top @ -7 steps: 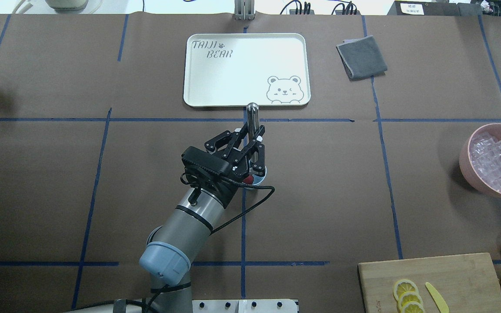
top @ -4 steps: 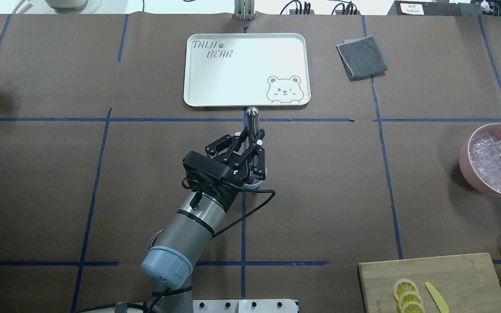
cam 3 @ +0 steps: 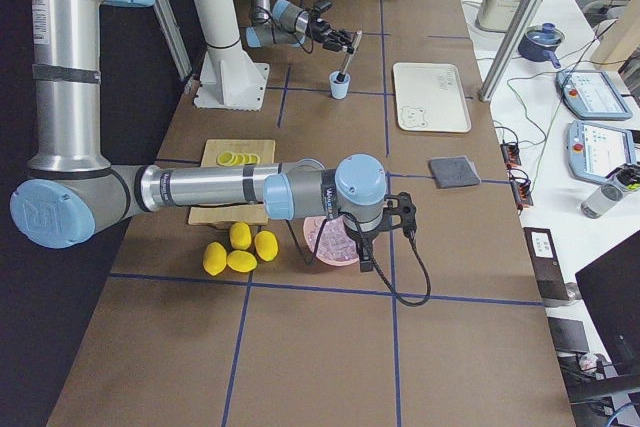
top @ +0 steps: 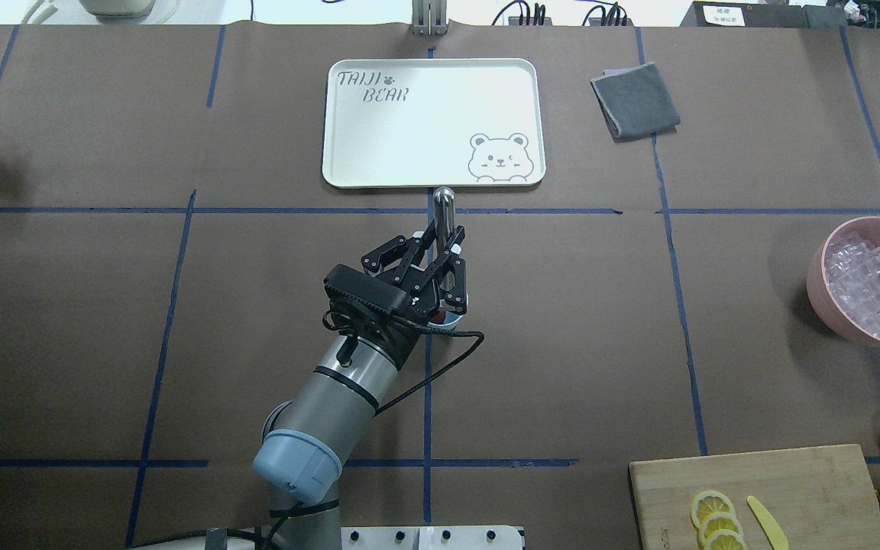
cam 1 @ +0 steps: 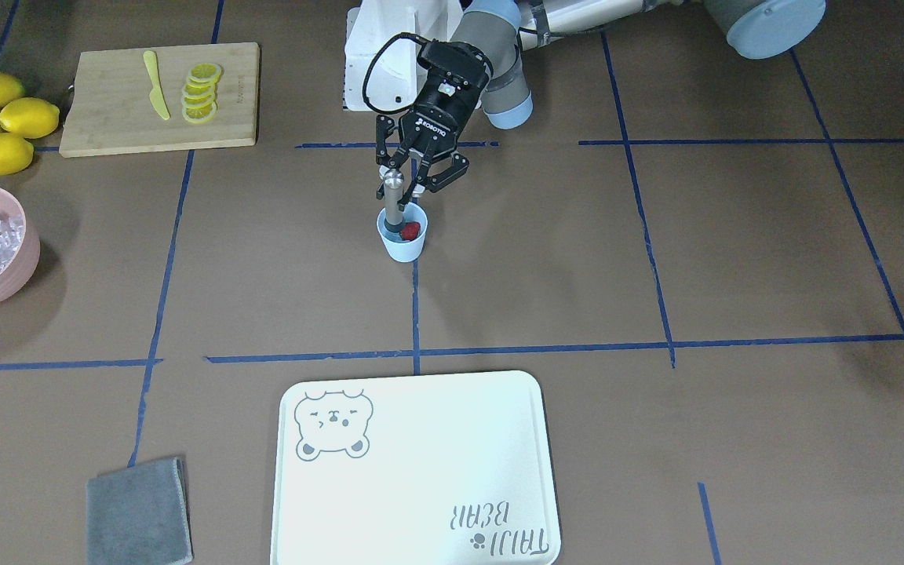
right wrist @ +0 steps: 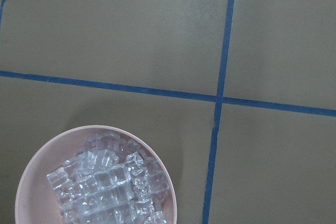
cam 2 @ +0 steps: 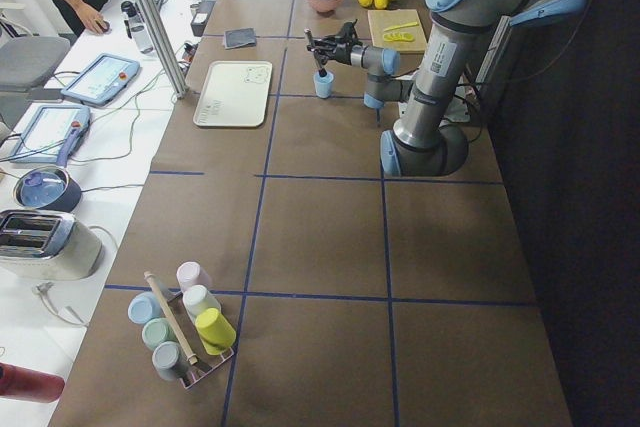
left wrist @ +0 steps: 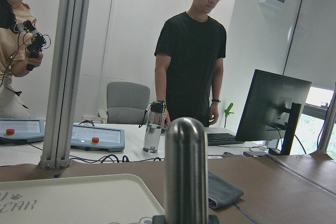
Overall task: Mash ice and strawberries in cup
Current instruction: 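Lower the muddler into the cup and press down on the contents, then lift the muddler out of the cup with the left gripper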
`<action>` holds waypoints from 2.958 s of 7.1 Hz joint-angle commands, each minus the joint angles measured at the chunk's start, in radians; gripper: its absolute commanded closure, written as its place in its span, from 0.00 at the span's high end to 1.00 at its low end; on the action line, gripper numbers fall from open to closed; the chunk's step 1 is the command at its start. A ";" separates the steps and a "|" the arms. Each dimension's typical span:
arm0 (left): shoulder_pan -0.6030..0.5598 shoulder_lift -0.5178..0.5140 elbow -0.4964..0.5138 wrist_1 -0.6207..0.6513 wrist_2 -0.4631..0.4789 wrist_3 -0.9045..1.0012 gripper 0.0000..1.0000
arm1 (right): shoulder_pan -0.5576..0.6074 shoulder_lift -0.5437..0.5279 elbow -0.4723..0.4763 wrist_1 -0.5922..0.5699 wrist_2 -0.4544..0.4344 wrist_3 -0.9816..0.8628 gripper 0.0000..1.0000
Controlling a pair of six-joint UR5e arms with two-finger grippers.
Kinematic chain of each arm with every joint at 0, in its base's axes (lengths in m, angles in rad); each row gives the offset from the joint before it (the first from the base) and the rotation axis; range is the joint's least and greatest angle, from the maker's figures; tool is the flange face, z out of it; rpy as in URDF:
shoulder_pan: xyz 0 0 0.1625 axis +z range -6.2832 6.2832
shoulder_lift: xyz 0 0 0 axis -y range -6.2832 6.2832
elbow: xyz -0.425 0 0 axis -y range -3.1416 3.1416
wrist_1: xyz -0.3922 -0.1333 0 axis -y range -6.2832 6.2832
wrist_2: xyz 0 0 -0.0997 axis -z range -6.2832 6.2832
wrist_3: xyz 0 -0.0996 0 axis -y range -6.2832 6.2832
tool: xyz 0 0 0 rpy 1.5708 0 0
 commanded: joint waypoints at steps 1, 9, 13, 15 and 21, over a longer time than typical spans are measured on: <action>0.000 -0.001 0.019 -0.002 0.001 -0.001 0.00 | 0.000 -0.001 0.000 0.001 -0.001 0.000 1.00; -0.002 -0.002 0.046 -0.009 0.016 -0.001 0.00 | 0.000 -0.001 -0.006 0.001 -0.003 -0.003 1.00; -0.014 0.037 -0.177 0.001 -0.028 0.105 0.00 | 0.000 -0.002 -0.028 0.002 -0.003 -0.014 1.00; -0.054 0.056 -0.318 0.053 -0.096 0.094 0.00 | 0.000 0.015 -0.045 0.005 0.003 -0.014 1.00; -0.510 0.391 -0.395 0.157 -0.740 -0.446 0.00 | 0.002 0.033 -0.034 0.012 0.005 -0.014 1.00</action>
